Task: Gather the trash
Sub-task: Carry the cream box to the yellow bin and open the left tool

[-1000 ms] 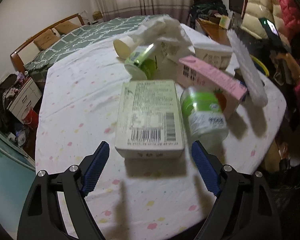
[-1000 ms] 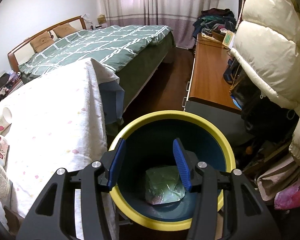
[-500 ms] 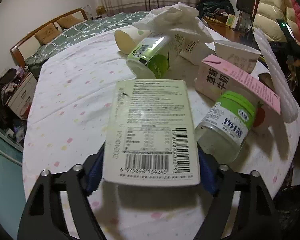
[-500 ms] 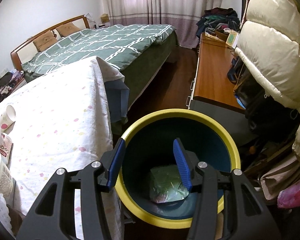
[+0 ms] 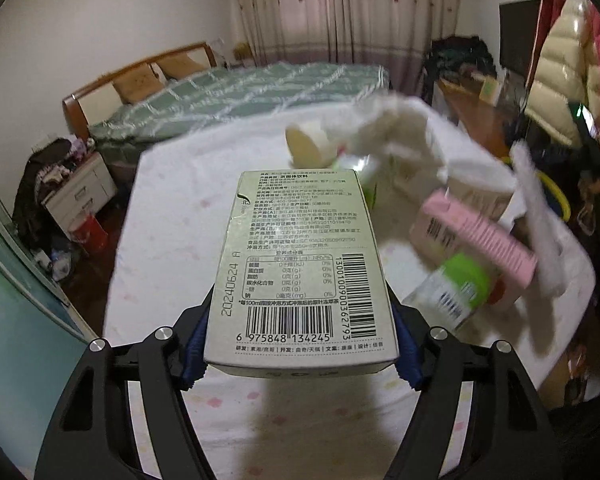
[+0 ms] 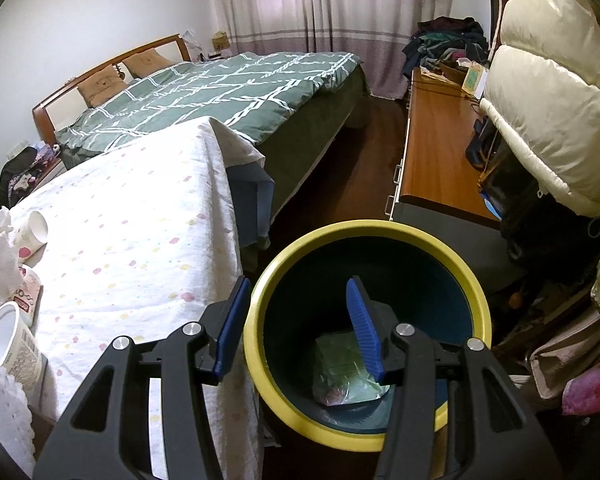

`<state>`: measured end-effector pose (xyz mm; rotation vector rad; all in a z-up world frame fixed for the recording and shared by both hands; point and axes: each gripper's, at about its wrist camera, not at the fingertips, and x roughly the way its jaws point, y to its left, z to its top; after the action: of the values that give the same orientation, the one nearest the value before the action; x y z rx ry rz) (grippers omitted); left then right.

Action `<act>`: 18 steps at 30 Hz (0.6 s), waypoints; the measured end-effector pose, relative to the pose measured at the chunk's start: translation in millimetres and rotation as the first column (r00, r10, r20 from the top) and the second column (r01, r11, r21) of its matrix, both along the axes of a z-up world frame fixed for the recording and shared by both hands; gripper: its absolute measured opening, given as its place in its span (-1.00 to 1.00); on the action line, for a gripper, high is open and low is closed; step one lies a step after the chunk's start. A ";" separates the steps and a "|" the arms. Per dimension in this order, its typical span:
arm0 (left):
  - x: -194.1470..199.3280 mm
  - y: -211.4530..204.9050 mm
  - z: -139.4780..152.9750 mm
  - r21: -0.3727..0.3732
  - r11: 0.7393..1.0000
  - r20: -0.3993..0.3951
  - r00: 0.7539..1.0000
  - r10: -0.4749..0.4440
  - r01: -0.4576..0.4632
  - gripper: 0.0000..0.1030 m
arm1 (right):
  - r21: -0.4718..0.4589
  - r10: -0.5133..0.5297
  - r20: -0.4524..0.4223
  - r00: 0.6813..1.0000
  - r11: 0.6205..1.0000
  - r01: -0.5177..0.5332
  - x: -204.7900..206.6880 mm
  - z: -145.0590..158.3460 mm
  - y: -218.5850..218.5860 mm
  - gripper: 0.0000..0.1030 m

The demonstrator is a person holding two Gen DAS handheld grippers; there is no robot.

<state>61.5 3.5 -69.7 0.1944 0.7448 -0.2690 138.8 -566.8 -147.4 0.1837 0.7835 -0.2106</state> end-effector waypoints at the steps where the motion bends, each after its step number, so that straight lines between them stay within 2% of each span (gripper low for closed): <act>1: -1.3 -3.9 9.4 -0.004 1.000 0.015 1.000 -0.006 0.006 0.39 | 0.001 0.001 0.002 1.000 1.000 -0.001 -1.3 0.9 -0.4 -0.07; 4: -2.5 -20.4 30.3 -0.020 0.999 0.030 0.999 -0.035 0.035 0.39 | 0.004 -0.005 0.016 1.000 1.000 0.005 -10.1 4.6 -3.4 -0.07; 7: -0.7 -55.0 47.0 -0.052 0.993 0.035 0.994 -0.102 0.103 0.39 | 0.007 -0.020 0.027 0.999 1.000 0.020 -20.0 7.1 -10.3 -0.07; 12: 16.2 -133.6 62.3 -0.098 0.966 0.033 0.971 -0.238 0.240 0.39 | 0.010 -0.070 0.046 0.996 0.998 0.070 -47.7 9.2 -33.0 -0.07; 18: 36.5 -244.1 65.2 -0.139 0.928 -0.029 0.935 -0.353 0.346 0.40 | -0.010 -0.125 0.056 0.991 0.992 0.126 -78.8 7.4 -55.6 -0.07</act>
<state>98.0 -240.5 -4.5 0.1947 0.7404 -0.6644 60.1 -622.4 -140.0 0.2249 0.7163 -0.3286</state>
